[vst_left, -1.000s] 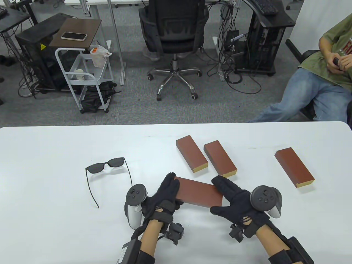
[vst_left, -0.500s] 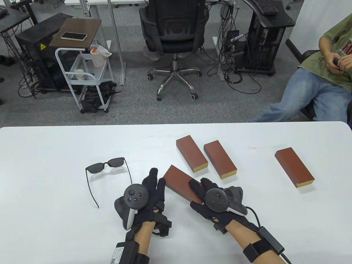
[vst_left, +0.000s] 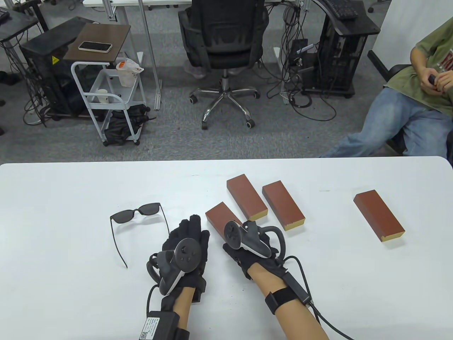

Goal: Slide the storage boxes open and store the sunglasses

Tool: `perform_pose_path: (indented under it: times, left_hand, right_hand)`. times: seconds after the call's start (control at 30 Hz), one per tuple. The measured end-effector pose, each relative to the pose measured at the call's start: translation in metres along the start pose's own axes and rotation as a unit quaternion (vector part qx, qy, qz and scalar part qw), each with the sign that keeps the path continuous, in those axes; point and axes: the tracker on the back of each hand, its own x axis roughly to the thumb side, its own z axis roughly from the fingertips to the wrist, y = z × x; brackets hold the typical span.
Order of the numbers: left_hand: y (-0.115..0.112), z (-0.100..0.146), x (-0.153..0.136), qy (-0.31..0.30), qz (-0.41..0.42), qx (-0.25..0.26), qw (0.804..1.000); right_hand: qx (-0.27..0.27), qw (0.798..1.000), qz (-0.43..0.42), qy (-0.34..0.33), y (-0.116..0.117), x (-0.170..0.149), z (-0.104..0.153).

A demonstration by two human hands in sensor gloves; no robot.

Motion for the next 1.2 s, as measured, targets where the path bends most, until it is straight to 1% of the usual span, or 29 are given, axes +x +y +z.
perform_pose_path:
  times: [0.1, 0.17, 0.2, 0.27, 0.3, 0.37, 0.4, 0.47, 0.53, 0.67, 0.77, 0.87, 0.93, 1.0, 1.07, 1.2]
  left_hand:
    - [-0.001, -0.001, -0.003, 0.006, 0.006, 0.000, 1.000]
    - [-0.001, -0.001, -0.005, 0.009, 0.011, 0.001, 1.000]
    - [0.000, -0.002, -0.006, 0.011, 0.012, 0.001, 1.000]
    - [-0.001, -0.002, -0.008, 0.016, 0.016, 0.000, 1.000]
    - [0.000, -0.003, -0.010, 0.019, 0.018, -0.002, 1.000]
    - [0.001, -0.004, -0.013, 0.026, 0.027, -0.006, 0.999]
    - [0.002, -0.005, -0.013, 0.030, 0.037, -0.009, 0.999]
    - [0.003, -0.006, -0.014, 0.034, 0.048, -0.007, 0.998]
    - [0.004, -0.006, -0.014, 0.036, 0.048, -0.010, 0.998]
    - [0.004, -0.005, -0.014, 0.032, 0.043, -0.015, 0.998]
    - [0.003, -0.006, -0.015, 0.032, 0.043, -0.019, 0.998]
    - [0.001, -0.008, -0.016, 0.032, 0.035, -0.021, 0.999]
    - [-0.001, -0.011, -0.017, 0.033, 0.029, -0.027, 0.999]
    - [-0.004, -0.015, -0.019, 0.035, 0.018, -0.033, 0.999]
    - [-0.007, -0.021, -0.021, 0.035, -0.003, -0.037, 0.999]
    - [-0.010, -0.040, -0.034, 0.041, -0.036, -0.049, 0.997]
  right_hand:
    - [0.028, 1.000, 0.003, 0.014, 0.009, 0.006, -0.004]
    - [0.032, 0.999, 0.012, 0.012, 0.014, 0.009, -0.003]
    - [0.019, 1.000, 0.021, 0.006, 0.014, 0.010, -0.002]
    - [0.029, 0.999, 0.029, 0.002, 0.012, 0.008, -0.001]
    - [0.042, 0.999, 0.020, 0.004, 0.011, 0.005, 0.001]
    - [0.042, 0.999, -0.009, 0.003, 0.006, -0.003, 0.007]
    - [0.034, 0.999, -0.027, 0.001, 0.002, -0.010, 0.013]
    - [0.006, 0.999, -0.034, -0.010, -0.006, -0.022, 0.021]
    - [-0.023, 0.999, -0.019, -0.013, -0.014, -0.037, 0.031]
    - [-0.063, 0.998, 0.008, 0.003, -0.029, -0.082, 0.057]
    - [-0.083, 0.996, -0.010, 0.022, -0.035, -0.117, 0.076]
    - [-0.100, 0.994, -0.027, 0.042, -0.034, -0.145, 0.089]
    - [-0.108, 0.993, -0.017, 0.049, -0.030, -0.156, 0.093]
    - [-0.104, 0.993, -0.011, 0.050, -0.025, -0.163, 0.093]
    - [-0.083, 0.996, -0.022, 0.040, -0.022, -0.165, 0.094]
    - [-0.079, 0.996, -0.026, 0.023, -0.020, -0.164, 0.098]
